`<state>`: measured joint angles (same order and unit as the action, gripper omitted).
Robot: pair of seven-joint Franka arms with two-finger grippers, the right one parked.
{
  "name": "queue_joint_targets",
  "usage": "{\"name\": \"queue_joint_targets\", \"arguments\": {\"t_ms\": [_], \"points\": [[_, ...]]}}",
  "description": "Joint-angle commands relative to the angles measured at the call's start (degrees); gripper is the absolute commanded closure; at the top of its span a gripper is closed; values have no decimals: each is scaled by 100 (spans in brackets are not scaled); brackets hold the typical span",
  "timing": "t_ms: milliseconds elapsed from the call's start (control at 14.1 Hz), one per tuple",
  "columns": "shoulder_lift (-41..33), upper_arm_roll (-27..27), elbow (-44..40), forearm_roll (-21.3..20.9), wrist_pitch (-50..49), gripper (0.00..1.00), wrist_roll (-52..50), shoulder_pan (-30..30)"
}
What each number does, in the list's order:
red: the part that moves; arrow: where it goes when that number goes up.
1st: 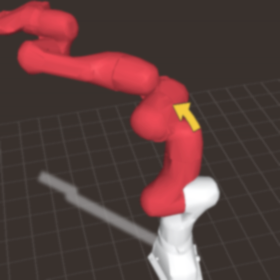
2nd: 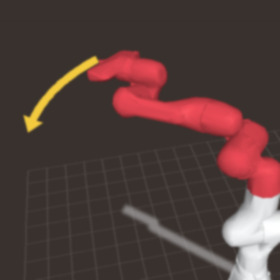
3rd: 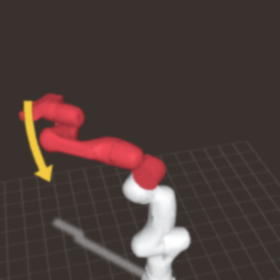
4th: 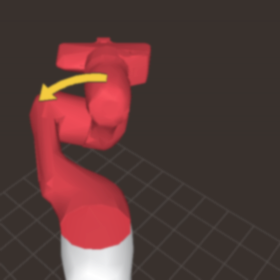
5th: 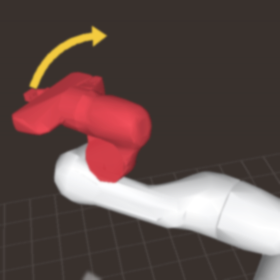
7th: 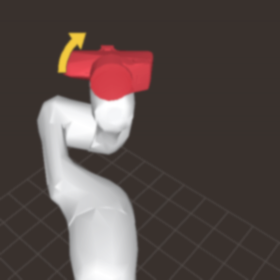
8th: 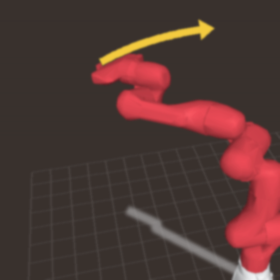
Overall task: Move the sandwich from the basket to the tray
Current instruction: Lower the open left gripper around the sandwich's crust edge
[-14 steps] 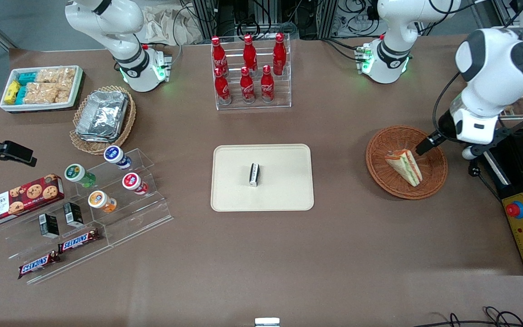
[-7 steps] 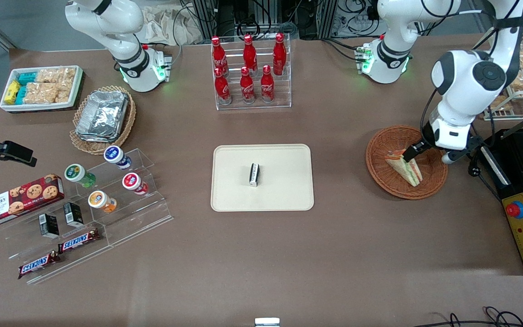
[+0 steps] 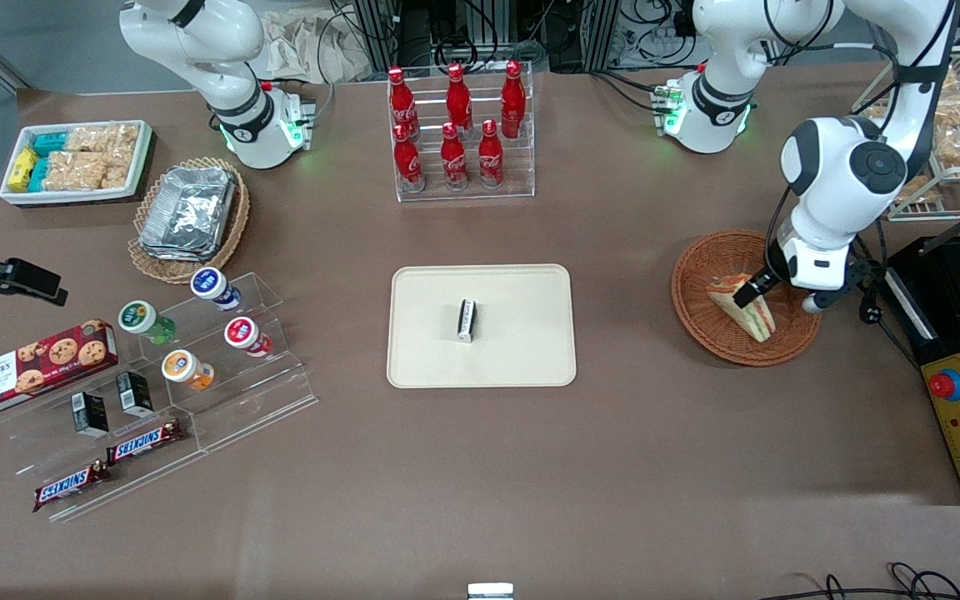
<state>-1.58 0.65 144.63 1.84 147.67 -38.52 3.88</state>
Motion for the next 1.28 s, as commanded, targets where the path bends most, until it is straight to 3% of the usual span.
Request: {"name": "queue_joint_targets", "arguments": {"t_ms": [0, 568, 639, 781, 852, 923, 1206], "points": [[52, -13, 197, -26, 200, 1, -174, -10], [554, -4, 276, 97, 815, 2, -174, -10], [589, -4, 294, 97, 877, 10, -174, -10], [624, -12, 285, 97, 895, 62, -174, -10], [624, -4, 285, 106, 904, 83, -174, -10], [624, -12, 285, 106, 904, 92, -174, -10], [607, -4, 268, 106, 895, 99, -174, -10]]}}
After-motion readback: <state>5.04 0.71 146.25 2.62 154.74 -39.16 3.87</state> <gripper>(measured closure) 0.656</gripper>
